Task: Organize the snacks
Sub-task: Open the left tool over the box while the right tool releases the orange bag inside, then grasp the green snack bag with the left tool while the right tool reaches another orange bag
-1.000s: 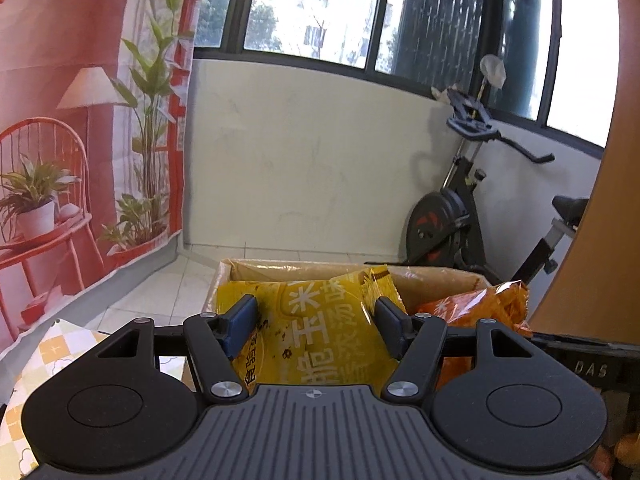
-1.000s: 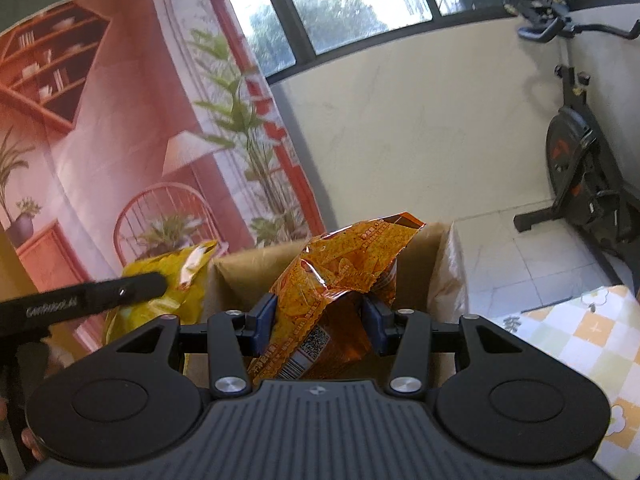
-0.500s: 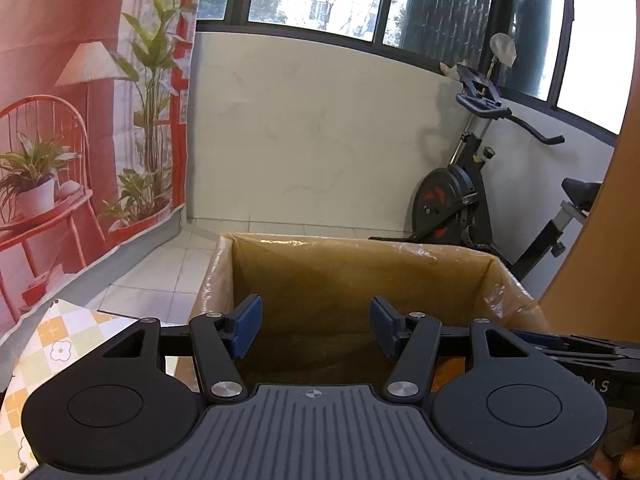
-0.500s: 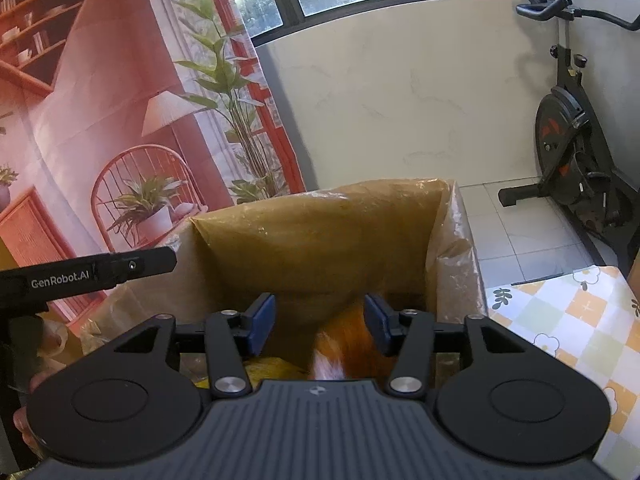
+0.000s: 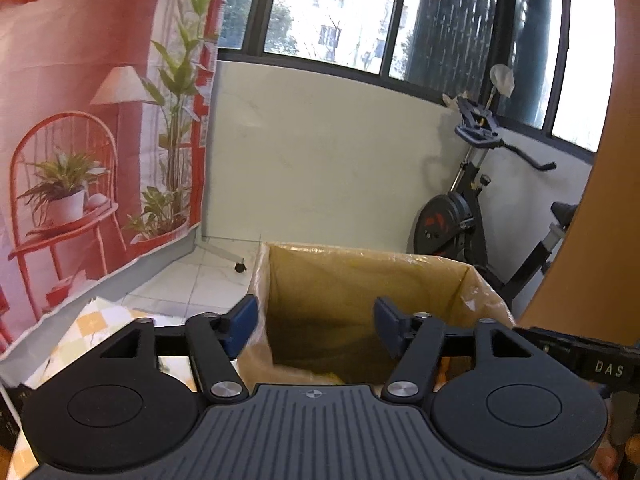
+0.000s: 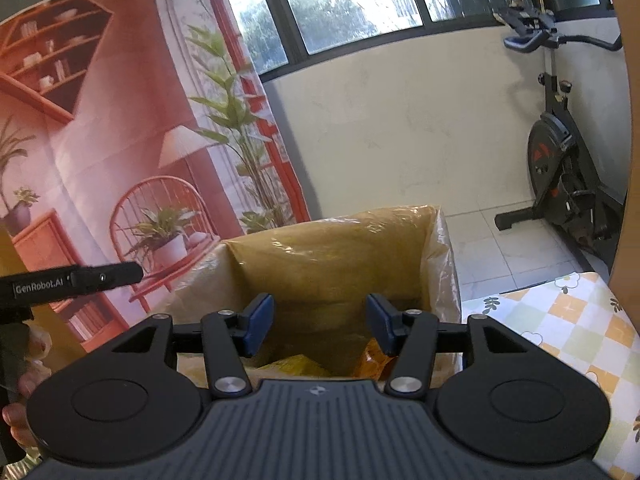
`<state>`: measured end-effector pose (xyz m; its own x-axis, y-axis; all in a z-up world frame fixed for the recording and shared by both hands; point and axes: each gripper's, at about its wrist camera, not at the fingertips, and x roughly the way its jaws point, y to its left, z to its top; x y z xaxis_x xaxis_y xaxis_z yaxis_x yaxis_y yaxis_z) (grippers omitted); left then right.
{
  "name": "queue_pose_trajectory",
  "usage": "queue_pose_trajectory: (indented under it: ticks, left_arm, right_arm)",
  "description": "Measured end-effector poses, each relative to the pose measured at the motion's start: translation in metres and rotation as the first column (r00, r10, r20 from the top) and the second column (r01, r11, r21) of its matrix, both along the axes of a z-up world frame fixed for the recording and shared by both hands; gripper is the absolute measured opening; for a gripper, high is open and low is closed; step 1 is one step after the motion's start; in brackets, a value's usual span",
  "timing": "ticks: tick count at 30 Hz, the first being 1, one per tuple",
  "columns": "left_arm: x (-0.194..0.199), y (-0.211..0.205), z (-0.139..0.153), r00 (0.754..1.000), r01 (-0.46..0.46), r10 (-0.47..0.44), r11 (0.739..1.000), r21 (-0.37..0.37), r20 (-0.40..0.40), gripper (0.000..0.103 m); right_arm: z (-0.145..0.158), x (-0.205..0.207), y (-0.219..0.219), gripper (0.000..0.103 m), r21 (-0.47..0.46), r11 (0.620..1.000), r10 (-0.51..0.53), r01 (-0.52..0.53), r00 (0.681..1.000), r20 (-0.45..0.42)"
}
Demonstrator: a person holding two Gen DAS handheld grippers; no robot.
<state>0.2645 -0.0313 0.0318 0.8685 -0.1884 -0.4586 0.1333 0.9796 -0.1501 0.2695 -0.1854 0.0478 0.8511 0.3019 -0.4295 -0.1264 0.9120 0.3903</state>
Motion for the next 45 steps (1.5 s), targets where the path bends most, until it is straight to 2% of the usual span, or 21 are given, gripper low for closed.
queue_pose_trajectory:
  ticks: [4, 13, 18, 27, 35, 45]
  left_arm:
    - [-0.024, 0.005, -0.007, 0.999, -0.005, 0.004, 1.000, -0.012, -0.037, 0.071]
    - [-0.070, 0.024, -0.017, 0.996, -0.067, 0.065, 0.997, -0.039, -0.058, 0.073]
    - [-0.086, 0.029, -0.030, 0.994, -0.079, 0.075, 0.996, -0.043, -0.081, 0.075]
    - [-0.097, 0.034, -0.050, 0.992, -0.035, 0.027, 0.998, -0.058, -0.126, 0.077]
    - [-0.112, 0.035, -0.070, 0.988, -0.035, 0.020, 0.995, -0.093, -0.155, 0.077]
    - [-0.112, 0.043, -0.089, 0.981, -0.060, 0.040, 0.993, -0.097, -0.190, 0.080]
  right_arm:
    - [0.004, -0.025, 0.007, 0.056, -0.005, 1.000, 0.006, -0.006, 0.999, 0.041]
    - [0.002, -0.071, 0.022, 0.056, 0.024, 0.999, 0.025, -0.027, 0.997, 0.080]
    - [-0.006, -0.088, 0.025, 0.056, 0.054, 0.998, 0.011, -0.015, 0.998, 0.069]
    - [-0.017, -0.120, 0.034, 0.056, 0.019, 1.000, -0.018, 0.017, 0.999, 0.041]
    - [-0.026, -0.135, 0.038, 0.056, -0.020, 1.000, -0.021, 0.021, 1.000, 0.011]
    - [-0.037, -0.127, 0.051, 0.056, -0.043, 0.999, 0.025, -0.025, 1.000, 0.003]
